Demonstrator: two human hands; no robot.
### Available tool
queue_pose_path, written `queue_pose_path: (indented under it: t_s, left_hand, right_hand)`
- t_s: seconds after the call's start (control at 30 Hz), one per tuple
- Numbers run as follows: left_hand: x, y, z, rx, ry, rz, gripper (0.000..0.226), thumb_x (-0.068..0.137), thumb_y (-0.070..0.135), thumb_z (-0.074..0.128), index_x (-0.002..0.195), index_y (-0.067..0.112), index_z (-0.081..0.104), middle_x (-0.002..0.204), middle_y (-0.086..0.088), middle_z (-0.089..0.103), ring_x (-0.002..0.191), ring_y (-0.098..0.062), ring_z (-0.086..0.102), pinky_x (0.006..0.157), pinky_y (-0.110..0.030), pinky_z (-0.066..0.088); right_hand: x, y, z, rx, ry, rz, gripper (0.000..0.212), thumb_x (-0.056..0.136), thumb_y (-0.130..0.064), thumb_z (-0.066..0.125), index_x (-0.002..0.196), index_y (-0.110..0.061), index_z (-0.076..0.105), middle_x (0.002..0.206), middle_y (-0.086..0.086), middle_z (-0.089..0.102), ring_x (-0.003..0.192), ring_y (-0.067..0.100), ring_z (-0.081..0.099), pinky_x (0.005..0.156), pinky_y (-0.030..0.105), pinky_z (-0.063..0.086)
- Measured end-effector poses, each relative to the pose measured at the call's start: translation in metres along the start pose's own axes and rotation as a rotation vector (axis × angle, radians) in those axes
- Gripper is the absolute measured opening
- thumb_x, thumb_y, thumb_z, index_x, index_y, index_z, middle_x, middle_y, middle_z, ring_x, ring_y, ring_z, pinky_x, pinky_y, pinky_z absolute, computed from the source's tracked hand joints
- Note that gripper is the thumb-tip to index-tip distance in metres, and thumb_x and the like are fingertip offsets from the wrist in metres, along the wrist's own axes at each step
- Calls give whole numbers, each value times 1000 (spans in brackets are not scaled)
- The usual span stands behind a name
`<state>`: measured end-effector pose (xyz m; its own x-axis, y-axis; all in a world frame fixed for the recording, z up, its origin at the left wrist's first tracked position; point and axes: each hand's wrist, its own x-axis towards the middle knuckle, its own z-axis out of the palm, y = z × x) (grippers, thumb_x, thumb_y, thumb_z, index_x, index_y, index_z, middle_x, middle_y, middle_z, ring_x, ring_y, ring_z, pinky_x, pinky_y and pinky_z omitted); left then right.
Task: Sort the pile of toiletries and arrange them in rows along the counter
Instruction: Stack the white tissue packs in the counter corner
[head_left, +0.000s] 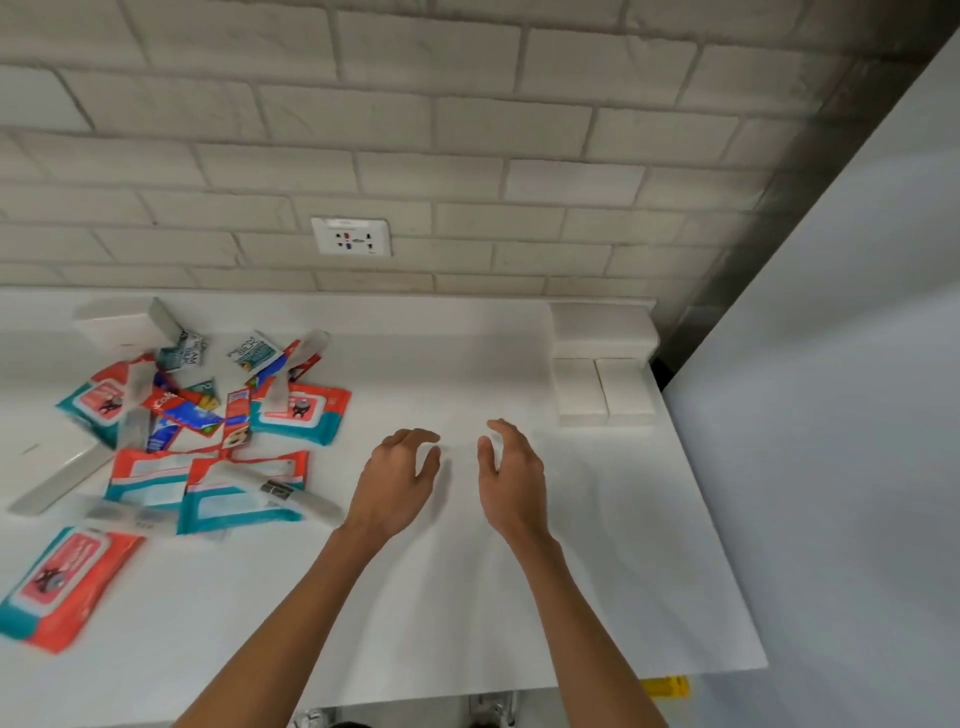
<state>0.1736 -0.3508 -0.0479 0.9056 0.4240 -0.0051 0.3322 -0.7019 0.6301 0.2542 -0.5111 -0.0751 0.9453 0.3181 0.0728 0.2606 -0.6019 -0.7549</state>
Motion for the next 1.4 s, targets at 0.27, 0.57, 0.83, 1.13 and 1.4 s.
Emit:
queue_pose_path:
  t_s: [0.27,0.57,0.83,1.13,1.4]
  left_hand:
    - [-37,-102,-79,31,-75,-136,30,104,38,57,133,34,61,144,7,60,130,-18,56,112,-37,47]
    - [-64,-212,-167,-19,0,-286,32,101,32,61,133,36,59,146,0,58,128,-27,60,79,-27,62]
    - [-51,-293,-236,87,154,-351,51,102,29,58,151,23,42,159,-11,40,142,-37,41,99,-56,55]
    - [-30,-381,-264,326,46,-453,88,86,41,78,156,22,28,166,-13,26,154,-39,19,122,-61,22]
    - [-26,-398,-269,371,-4,-434,86,82,44,81,149,29,30,146,-11,47,132,-36,47,109,-59,44]
  right_hand:
    - [-63,-76,104,-46,-88,43,34,112,-40,49,142,-29,58,146,-9,63,135,12,58,115,26,43]
    - [-107,-149,202,-128,-217,78,38,110,-43,52,147,-37,46,152,-6,56,139,21,57,104,29,56]
    - [-114,-157,254,-393,-299,-99,63,112,-46,43,168,-33,18,178,-5,11,165,24,9,130,38,2]
    - [-117,-143,272,-473,-265,-128,67,112,-46,39,169,-34,8,179,-6,7,165,25,9,130,40,-1]
    - [-118,-142,274,-461,-248,-123,65,112,-48,37,169,-35,9,178,-6,12,164,25,12,132,43,6]
